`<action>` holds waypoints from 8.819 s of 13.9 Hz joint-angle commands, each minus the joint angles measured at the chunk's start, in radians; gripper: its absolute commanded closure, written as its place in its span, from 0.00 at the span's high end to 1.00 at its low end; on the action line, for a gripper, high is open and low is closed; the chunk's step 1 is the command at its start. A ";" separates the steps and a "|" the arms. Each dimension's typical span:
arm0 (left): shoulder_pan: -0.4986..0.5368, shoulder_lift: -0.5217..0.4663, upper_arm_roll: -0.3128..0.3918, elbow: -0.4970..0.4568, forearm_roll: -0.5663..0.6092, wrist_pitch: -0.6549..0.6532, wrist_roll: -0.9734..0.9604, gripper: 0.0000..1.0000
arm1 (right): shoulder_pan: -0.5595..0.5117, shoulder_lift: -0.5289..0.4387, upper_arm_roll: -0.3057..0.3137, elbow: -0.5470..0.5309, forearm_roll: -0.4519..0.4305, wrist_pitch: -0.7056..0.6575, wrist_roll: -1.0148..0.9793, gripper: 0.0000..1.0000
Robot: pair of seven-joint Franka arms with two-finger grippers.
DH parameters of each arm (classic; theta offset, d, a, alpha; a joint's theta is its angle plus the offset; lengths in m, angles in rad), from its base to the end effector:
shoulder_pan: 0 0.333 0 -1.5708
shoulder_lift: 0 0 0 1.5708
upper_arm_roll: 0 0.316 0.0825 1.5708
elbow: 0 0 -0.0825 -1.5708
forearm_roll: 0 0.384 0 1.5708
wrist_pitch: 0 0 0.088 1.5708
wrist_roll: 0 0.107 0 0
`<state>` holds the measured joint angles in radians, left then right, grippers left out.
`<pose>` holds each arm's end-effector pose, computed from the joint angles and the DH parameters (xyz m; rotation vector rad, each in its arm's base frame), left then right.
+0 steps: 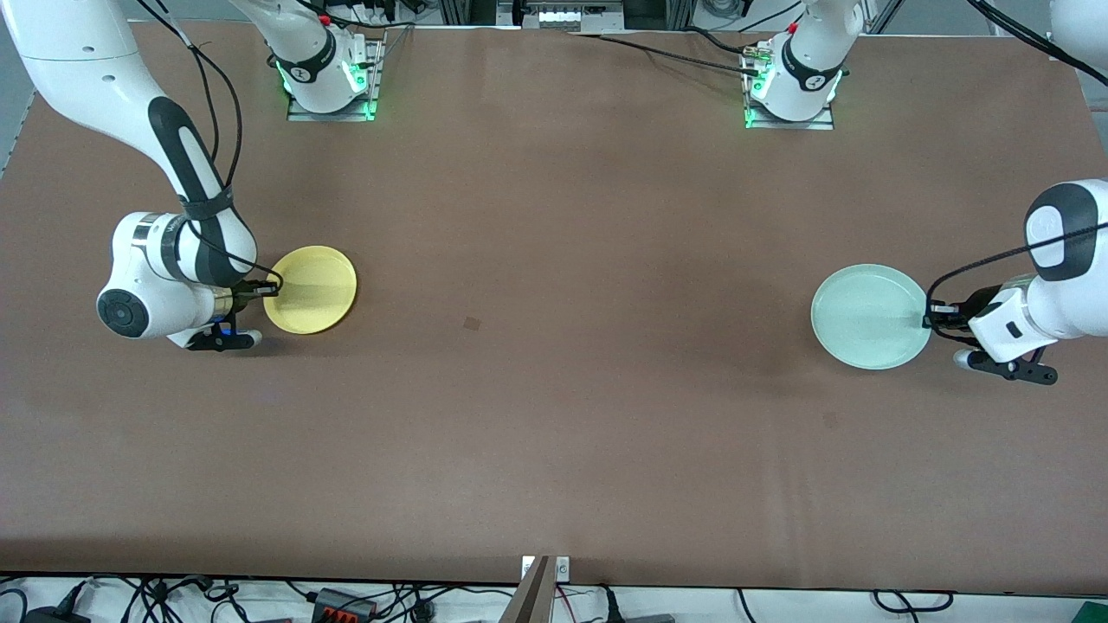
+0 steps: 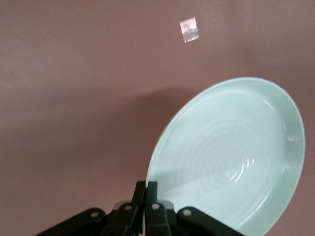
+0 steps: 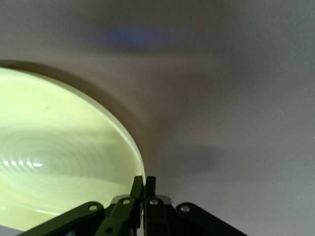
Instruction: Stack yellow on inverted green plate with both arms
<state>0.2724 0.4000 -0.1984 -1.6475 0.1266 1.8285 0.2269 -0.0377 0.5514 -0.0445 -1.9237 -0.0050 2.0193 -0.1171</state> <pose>0.6371 0.0702 0.3697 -3.1011 0.2970 0.3340 0.5681 -0.0471 0.1736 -3.0432 -0.0598 0.7060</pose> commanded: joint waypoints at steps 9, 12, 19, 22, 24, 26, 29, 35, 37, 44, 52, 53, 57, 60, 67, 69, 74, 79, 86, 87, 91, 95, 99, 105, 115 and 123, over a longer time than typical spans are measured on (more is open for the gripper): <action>-0.651 0.069 0.005 0.144 0.485 -0.356 -0.820 0.01 | -0.022 -0.081 -0.006 0.205 0.037 -0.218 -0.016 0.00; -0.783 0.131 0.007 0.164 0.541 -0.399 -1.021 0.01 | -0.025 -0.074 -0.006 0.305 0.127 -0.351 -0.030 0.00; -0.943 0.325 0.019 0.324 0.548 -0.505 -1.276 0.01 | 0.010 -0.038 0.005 0.313 0.261 -0.356 -0.070 0.00; -0.978 0.361 0.019 0.324 0.597 -0.512 -1.334 0.01 | 0.034 -0.034 0.005 0.315 0.270 -0.361 -0.058 0.00; -0.992 0.393 0.019 0.325 0.601 -0.511 -1.392 0.01 | 0.041 -0.034 0.005 0.319 0.270 -0.363 -0.062 0.00; -0.993 0.413 0.017 0.327 0.599 -0.503 -1.437 0.01 | 0.036 -0.034 0.003 0.319 0.270 -0.363 -0.075 0.00; -1.015 0.433 0.017 0.331 0.599 -0.492 -1.474 0.01 | 0.033 -0.034 0.003 0.321 0.269 -0.364 -0.076 0.00; -1.030 0.434 0.016 0.331 0.588 -0.407 -1.551 0.06 | 0.033 -0.034 0.003 0.333 0.272 -0.364 -0.076 0.00; -1.030 0.436 0.014 0.330 0.587 -0.367 -1.539 0.62 | 0.032 -0.034 0.002 0.333 0.272 -0.364 -0.076 0.00; -1.026 0.434 0.011 0.328 0.535 -0.103 -1.554 1.00 | 0.028 -0.034 0.002 0.333 0.272 -0.366 -0.075 0.00; -1.001 0.425 0.008 0.328 0.397 0.182 -1.543 1.00 | 0.030 -0.033 0.000 0.345 0.269 -0.364 -0.078 0.00; -0.993 0.422 0.007 0.330 0.389 0.190 -1.543 1.00 | 0.030 -0.033 0.000 0.345 0.269 -0.364 -0.078 0.00; -0.941 0.355 0.007 0.322 0.372 0.138 -1.439 1.00 | 0.057 -0.039 0.005 0.373 0.270 -0.366 -0.059 0.00; -0.880 0.278 0.004 0.314 0.355 0.017 -1.176 1.00 | 0.119 -0.038 0.005 0.384 0.272 -0.366 -0.010 0.00; -0.624 0.067 0.001 0.313 0.208 -0.274 -0.635 1.00 | 0.323 0.025 0.005 0.434 0.496 -0.358 0.239 0.00; -0.520 0.002 -0.001 0.311 0.110 -0.325 -0.565 1.00 | 0.384 0.086 0.005 0.498 0.537 -0.352 0.316 0.00; -0.345 -0.140 -0.004 0.289 0.020 -0.385 -0.369 1.00 | 0.545 0.194 0.005 0.588 0.557 -0.184 0.532 0.00; -0.210 -0.380 0.008 0.005 -0.120 -0.278 -0.198 1.00 | 0.688 0.254 0.005 0.589 0.565 -0.018 0.674 0.00; -0.252 -0.494 0.138 -0.140 -0.145 -0.086 -0.118 1.00 | 0.757 0.286 0.005 0.583 0.618 0.076 0.709 0.00; -0.263 -0.491 0.139 -0.140 -0.146 -0.086 -0.115 1.00 | 0.763 0.289 0.005 0.580 0.629 0.076 0.706 0.00; -0.252 -0.489 0.142 -0.140 -0.148 -0.104 -0.121 1.00 | 0.783 0.294 0.005 0.578 0.634 0.078 0.709 0.00; -0.251 -0.486 0.136 -0.124 -0.148 -0.149 -0.138 1.00 | 0.777 0.297 0.005 0.562 0.622 0.079 0.692 0.00; -0.257 -0.448 0.129 -0.037 -0.147 -0.215 -0.136 1.00 | 0.768 0.300 0.003 0.551 0.620 0.078 0.692 0.00; -0.265 -0.426 0.128 -0.002 -0.148 -0.232 -0.136 1.00 | 0.768 0.263 -0.015 0.563 0.617 0.073 0.724 1.00; -0.265 -0.429 0.113 0.002 -0.147 -0.233 -0.136 1.00 | 0.763 -0.017 -0.314 0.584 0.380 -0.233 0.673 1.00; -0.263 -0.425 0.113 0.015 -0.147 -0.233 -0.136 1.00 | 0.679 -0.059 -0.503 0.631 0.369 -0.366 0.511 1.00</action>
<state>0.0102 -0.0413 -0.0886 -1.6687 -0.0009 1.6197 0.0867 0.6911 0.5234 -0.5624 -1.2967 0.3819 1.6769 0.4034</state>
